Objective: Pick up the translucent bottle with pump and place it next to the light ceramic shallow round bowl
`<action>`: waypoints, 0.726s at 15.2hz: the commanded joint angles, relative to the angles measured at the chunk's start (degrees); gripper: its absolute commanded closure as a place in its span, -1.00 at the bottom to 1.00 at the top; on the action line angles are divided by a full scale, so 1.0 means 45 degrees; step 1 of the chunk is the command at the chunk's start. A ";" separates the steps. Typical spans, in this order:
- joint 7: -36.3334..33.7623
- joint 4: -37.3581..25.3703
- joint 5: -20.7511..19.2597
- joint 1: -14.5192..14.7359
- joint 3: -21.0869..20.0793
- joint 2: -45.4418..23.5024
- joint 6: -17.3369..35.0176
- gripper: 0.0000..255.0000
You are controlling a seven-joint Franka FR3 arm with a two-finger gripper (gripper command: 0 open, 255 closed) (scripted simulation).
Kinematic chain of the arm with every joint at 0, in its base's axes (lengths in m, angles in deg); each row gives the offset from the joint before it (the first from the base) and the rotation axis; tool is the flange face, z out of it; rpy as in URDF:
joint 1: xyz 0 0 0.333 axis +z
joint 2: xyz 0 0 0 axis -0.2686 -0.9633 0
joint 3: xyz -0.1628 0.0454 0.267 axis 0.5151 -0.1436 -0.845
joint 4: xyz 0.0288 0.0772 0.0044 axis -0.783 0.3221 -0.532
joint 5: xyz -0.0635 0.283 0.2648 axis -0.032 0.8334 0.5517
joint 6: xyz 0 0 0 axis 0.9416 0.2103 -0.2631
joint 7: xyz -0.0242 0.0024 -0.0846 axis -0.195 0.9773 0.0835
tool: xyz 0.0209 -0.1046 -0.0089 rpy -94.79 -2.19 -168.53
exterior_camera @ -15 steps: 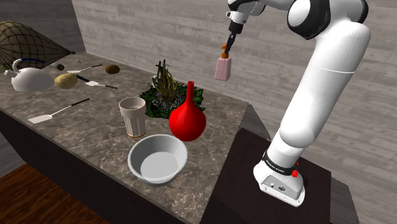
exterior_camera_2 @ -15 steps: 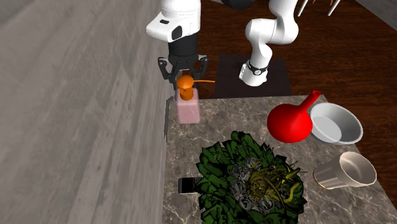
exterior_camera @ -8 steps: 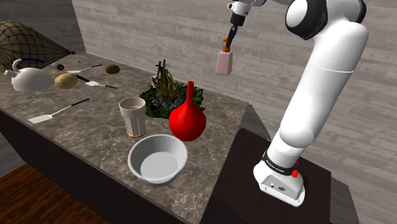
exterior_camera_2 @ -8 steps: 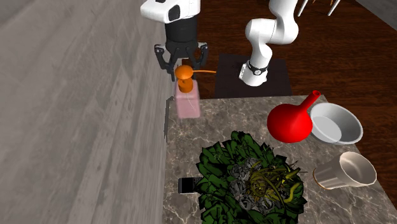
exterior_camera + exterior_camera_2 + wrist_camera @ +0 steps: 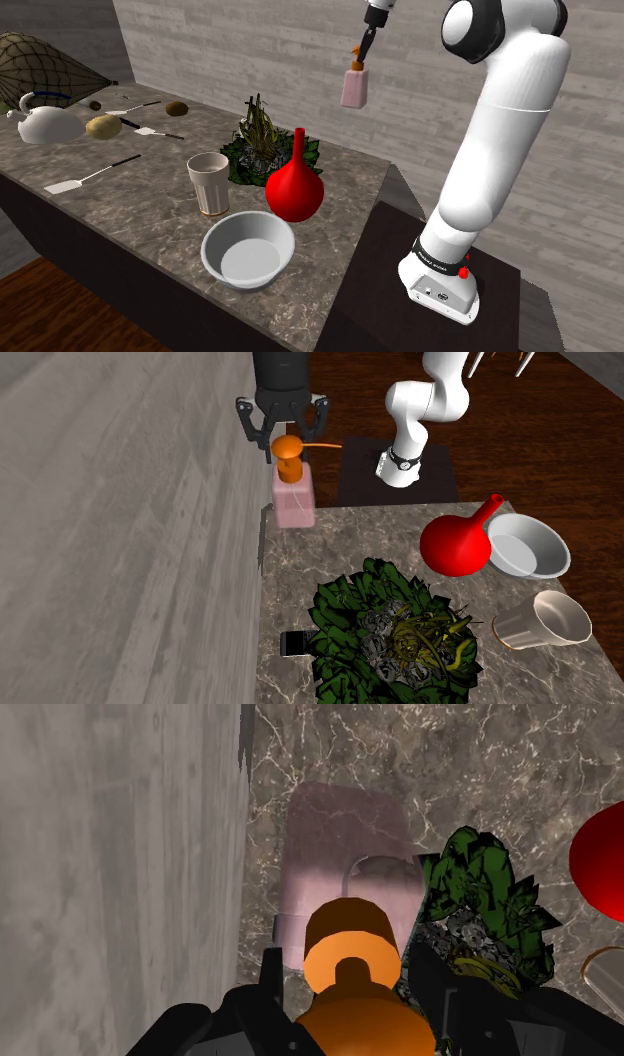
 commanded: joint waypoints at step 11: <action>-0.0966 -0.0232 -0.0821 0.0635 -0.0274 0.1203 -0.1122 1.00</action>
